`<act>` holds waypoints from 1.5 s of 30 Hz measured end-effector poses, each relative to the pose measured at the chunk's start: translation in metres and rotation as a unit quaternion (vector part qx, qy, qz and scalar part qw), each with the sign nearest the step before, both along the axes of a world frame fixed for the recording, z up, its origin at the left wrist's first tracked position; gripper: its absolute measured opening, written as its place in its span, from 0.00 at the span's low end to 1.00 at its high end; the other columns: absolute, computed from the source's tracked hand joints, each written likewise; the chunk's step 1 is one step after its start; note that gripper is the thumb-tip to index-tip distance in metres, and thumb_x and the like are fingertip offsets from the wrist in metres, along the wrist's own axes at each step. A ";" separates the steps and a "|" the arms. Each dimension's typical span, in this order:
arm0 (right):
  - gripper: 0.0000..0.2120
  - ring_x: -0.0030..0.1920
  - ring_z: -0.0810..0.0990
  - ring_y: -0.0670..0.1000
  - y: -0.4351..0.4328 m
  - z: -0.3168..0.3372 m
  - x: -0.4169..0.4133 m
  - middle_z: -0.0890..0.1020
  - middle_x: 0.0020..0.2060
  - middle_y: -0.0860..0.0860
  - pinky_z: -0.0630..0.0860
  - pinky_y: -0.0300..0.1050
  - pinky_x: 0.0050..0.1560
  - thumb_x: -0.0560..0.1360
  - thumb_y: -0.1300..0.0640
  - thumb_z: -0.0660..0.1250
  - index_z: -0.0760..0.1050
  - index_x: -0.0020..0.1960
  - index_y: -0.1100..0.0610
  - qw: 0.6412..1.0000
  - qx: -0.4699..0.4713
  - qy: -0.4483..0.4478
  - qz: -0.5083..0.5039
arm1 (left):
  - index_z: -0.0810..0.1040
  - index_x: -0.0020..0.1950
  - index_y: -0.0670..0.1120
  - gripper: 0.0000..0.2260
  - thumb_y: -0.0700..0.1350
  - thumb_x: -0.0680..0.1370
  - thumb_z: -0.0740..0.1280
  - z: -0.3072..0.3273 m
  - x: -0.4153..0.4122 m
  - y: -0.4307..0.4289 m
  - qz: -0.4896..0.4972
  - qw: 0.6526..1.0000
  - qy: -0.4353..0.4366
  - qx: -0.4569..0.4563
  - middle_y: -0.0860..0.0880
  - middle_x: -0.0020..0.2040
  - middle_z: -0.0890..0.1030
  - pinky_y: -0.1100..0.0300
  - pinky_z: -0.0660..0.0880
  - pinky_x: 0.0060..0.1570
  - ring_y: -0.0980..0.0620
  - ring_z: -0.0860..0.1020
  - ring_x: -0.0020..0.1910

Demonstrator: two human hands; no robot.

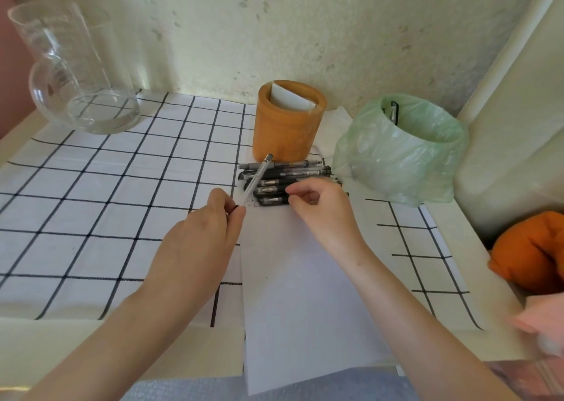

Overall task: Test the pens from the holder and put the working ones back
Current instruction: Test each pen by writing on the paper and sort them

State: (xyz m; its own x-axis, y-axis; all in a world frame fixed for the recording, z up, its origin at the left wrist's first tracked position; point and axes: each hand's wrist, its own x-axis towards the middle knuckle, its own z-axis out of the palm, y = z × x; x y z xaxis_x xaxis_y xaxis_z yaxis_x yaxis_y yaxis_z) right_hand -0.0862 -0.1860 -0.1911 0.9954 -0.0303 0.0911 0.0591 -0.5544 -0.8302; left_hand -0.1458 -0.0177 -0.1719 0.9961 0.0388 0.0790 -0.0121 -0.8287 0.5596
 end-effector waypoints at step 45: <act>0.13 0.30 0.81 0.51 -0.074 0.023 0.002 0.81 0.28 0.54 0.65 0.37 0.21 0.77 0.54 0.65 0.78 0.46 0.64 0.958 0.268 0.070 -0.074 | 0.55 0.71 0.65 0.27 0.64 0.74 0.60 -0.009 -0.010 -0.020 -0.193 0.975 0.080 0.072 0.59 0.40 0.69 0.65 0.69 0.47 0.58 0.74 0.50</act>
